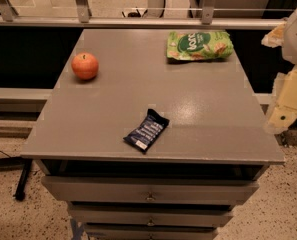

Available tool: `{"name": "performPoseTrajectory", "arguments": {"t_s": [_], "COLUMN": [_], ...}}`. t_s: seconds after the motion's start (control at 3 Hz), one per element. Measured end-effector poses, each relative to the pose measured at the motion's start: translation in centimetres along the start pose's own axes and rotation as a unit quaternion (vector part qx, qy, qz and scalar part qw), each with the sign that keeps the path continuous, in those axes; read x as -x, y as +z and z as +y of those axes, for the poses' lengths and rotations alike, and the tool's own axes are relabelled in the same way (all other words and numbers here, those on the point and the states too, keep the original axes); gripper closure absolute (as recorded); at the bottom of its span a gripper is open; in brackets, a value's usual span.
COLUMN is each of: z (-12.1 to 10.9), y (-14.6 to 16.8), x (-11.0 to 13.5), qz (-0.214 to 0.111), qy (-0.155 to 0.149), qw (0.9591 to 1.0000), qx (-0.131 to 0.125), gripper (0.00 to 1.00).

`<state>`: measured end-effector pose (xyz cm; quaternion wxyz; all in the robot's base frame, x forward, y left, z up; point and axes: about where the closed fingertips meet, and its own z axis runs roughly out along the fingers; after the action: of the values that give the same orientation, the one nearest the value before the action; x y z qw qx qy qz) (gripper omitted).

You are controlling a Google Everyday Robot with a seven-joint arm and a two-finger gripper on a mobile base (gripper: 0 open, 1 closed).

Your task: Pick apple

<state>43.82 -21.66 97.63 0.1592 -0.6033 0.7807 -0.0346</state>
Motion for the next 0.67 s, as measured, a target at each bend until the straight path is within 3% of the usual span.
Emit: {"name": "performPoseTrajectory", "arguments": {"t_s": [0.33,0.67], "z": [0.0,-0.7], "y": [0.0,1.6], "x": [0.0,2.5], "qz": [0.0,-0.036], "qy": [0.0,-0.001], "qw": [1.0,0.9994], "qx": [0.0,-0.001], "gripper": [0.0,0.0]}}
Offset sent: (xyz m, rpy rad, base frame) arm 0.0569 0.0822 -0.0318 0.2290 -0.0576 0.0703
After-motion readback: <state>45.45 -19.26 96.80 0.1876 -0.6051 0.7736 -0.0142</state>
